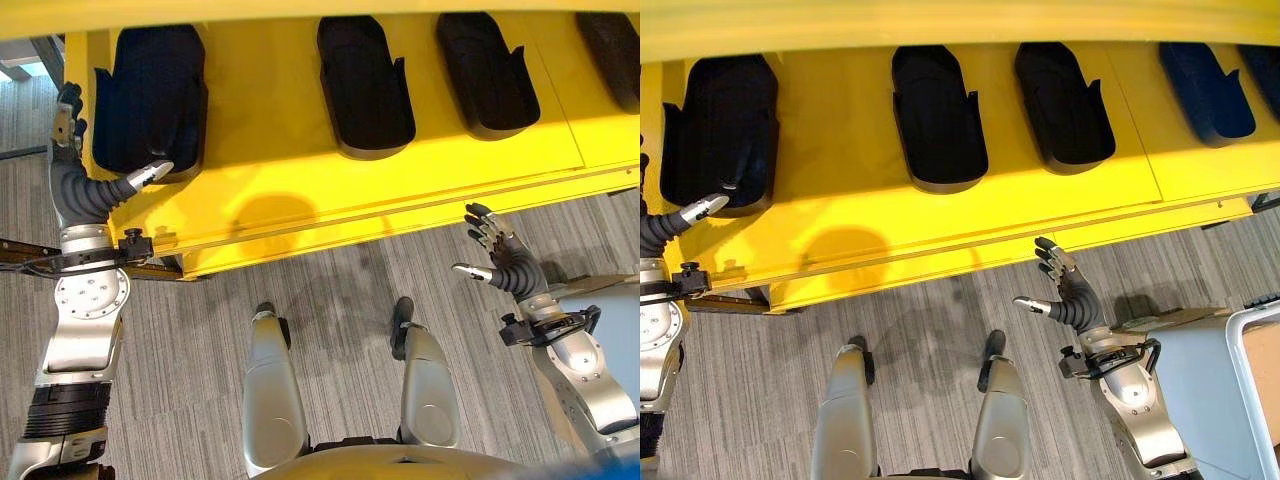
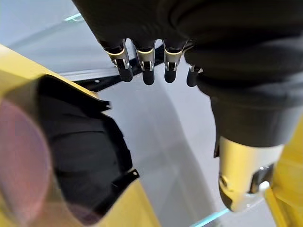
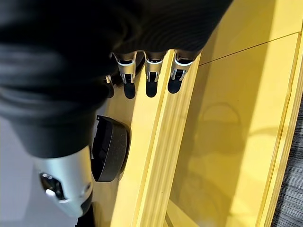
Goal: Move parts from the plastic box to the shelf.
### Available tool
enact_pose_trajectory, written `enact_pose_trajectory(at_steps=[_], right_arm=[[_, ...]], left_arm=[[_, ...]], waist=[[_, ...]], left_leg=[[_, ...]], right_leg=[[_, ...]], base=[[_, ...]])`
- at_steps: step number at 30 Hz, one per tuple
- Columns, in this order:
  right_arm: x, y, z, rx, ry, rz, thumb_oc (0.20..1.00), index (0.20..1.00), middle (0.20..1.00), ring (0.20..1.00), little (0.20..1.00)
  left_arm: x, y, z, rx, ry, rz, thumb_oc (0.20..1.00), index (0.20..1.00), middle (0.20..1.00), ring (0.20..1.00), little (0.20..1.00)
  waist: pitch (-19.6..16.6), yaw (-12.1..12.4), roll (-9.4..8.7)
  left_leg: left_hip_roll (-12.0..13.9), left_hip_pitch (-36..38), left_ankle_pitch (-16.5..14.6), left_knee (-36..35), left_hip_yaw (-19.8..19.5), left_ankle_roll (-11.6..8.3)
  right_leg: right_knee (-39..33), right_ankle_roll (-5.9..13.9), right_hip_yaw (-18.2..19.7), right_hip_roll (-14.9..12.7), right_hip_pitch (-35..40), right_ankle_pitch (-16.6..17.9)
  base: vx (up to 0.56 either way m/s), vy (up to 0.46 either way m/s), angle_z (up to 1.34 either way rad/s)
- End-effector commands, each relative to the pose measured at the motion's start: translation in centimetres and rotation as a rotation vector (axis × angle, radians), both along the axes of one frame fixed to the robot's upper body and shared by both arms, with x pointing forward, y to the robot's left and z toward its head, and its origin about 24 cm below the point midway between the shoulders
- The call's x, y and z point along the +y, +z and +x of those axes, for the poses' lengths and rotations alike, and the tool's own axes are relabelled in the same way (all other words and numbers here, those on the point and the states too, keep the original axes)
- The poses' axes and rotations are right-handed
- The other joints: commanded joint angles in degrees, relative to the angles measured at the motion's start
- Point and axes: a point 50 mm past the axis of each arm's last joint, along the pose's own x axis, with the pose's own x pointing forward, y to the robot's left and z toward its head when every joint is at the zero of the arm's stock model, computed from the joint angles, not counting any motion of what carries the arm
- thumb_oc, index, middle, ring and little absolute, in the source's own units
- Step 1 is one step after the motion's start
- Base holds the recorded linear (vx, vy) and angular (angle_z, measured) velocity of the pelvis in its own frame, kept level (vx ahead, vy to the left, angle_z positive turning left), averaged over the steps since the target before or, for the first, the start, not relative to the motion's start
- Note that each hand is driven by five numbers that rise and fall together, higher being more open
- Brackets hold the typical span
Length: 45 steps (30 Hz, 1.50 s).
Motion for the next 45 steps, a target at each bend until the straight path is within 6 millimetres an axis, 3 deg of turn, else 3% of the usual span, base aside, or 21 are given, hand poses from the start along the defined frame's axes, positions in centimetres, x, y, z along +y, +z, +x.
enact_pose_trajectory(at_steps=[1, 15, 21, 36, 45], right_arm=[[-0.5, 2.0, -0.2, -0.108, -0.016, 0.039, 1.0, 1.0, 1.0, 1.0, 1.0], [-0.6, 1.9, 0.1, -0.094, -0.013, 0.034, 1.0, 1.0, 1.0, 1.0, 1.0], [-0.6, 1.8, 0.3, -0.086, -0.01, 0.032, 1.0, 1.0, 1.0, 1.0, 1.0], [-0.2, 1.6, 0.6, -0.074, 0.012, 0.031, 1.0, 1.0, 1.0, 1.0, 1.0], [-0.2, 1.6, 0.3, -0.071, 0.022, 0.034, 1.0, 1.0, 1.0, 1.0, 1.0]], left_arm=[[-0.6, 1.6, 0.0, -0.076, -0.036, 0.061, 1.0, 1.0, 1.0, 1.0, 1.0], [3.4, -1.9, 0.8, 0.056, 0.12, -0.116, 1.0, 1.0, 1.0, 1.0, 1.0], [4.9, -2.5, 1.5, 0.07, 0.157, -0.216, 1.0, 1.0, 1.0, 1.0, 1.0], [6.2, -2.5, 3.7, 0.107, 0.187, -0.313, 1.0, 1.0, 1.0, 1.0, 1.0], [6.1, -4.0, 5.0, 0.194, 0.181, -0.353, 1.0, 1.0, 1.0, 1.0, 1.0]], waist=[[-1.4, 0.3, 0.29], [-1.3, 0.1, 0.2], [-1.4, 0.0, 0.0], [-1.6, -0.7, -0.91], [-1.7, -1.4, -1.56]], left_leg=[[-2.3, 2.1, 5.5, -7.6, 1.7, 2.07], [-2.2, 1.9, 5.7, -7.3, 1.9, 2.1], [-2.2, 1.6, 5.7, -7.1, 2.0, 2.07], [-1.9, 1.0, 5.6, -6.3, 2.1, 2.04], [-1.6, 0.4, 5.4, -5.6, 2.1, 1.94]], right_leg=[[7.8, -2.12, 0.4, -0.6, -1.5, -4.3], [8.0, -2.18, 0.6, -0.5, -1.9, -4.1], [8.0, -2.15, 0.5, -0.5, -2.1, -4.0], [8.4, -2.13, 1.1, -0.2, -3.0, -4.1], [8.7, -2.18, 1.3, 0.1, -3.5, -4.2]], base=[[0.0, 0.0, 0.0], [0.0, 0.0, 0.0], [0.0, 0.0, 0.0], [0.0, 0.0, 0.0], [0.0, 0.001, -0.01]])
